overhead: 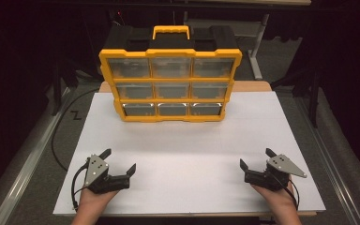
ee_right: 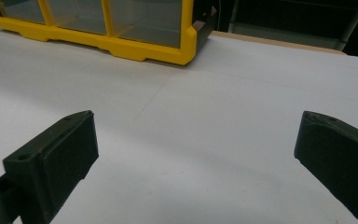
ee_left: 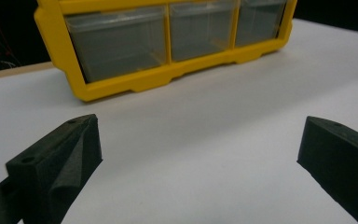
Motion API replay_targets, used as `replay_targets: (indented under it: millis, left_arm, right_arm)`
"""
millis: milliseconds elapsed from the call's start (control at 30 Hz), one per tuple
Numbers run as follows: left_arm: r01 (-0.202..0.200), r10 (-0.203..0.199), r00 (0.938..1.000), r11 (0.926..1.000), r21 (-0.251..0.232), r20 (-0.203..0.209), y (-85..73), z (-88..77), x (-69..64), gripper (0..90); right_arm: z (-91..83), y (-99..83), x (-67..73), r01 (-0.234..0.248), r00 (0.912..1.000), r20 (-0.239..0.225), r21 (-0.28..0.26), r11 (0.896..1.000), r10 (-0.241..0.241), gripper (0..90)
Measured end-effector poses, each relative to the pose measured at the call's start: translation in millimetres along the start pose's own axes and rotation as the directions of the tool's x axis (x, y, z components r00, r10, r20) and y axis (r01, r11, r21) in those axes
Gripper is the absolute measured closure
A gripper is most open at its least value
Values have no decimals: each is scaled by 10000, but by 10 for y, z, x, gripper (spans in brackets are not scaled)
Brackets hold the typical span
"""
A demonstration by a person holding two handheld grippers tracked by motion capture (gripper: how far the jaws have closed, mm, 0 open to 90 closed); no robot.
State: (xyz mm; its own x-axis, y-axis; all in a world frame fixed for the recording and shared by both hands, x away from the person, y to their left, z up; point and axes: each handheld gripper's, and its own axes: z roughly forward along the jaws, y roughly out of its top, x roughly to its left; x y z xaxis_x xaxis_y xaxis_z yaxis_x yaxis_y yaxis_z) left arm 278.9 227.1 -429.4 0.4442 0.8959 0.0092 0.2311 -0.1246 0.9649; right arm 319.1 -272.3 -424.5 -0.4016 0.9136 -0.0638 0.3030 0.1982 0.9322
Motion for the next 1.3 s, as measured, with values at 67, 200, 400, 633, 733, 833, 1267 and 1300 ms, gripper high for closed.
replay_targets:
  millis: [67, 200, 400, 633, 733, 833, 1267, 1300]
  left_arm:
    - [31, -31, 10000, 10000, -92, -14, 1, -1, 7, 3]
    - [174, -174, 9998, 9998, 48, -82, -10, 41, 35, 9]
    - [-110, 108, 9999, 9995, 305, 65, -26, 63, 5, 9]
    - [-165, 163, 9999, 9994, 314, 47, -29, 83, 5, 3]
    - [-128, 128, 9999, 9997, 223, 32, -30, 89, 11, 3]
    - [-149, 150, 9999, 9997, 169, -23, -32, 103, 15, 3]
    - [-75, 82, 9997, 9994, 338, -211, 145, 165, 3, 3]
    - [-49, 58, 9997, 9993, 372, -243, 175, 183, -7, 4]
  right_arm:
    - [2, -2, -13, -55, 10000, 34, 16, 10000, 55, 10]
    - [30, -10, -56, -83, 9998, 191, -25, 10000, 83, 10]
    - [115, 16, -41, 137, 9998, 165, 46, 9999, -138, 10]
    - [245, 73, -21, 37, 9998, 183, -110, 9999, -35, 10]
    - [338, 105, -11, 137, 9995, 276, -129, 9998, -134, 11]
    - [453, 141, -19, 238, 9993, 301, 103, 9997, -241, 11]
    - [821, 367, -32, 284, 9973, 678, 120, 9995, -292, 12]
    - [824, 375, -36, 289, 9970, 708, 120, 9995, -297, 12]
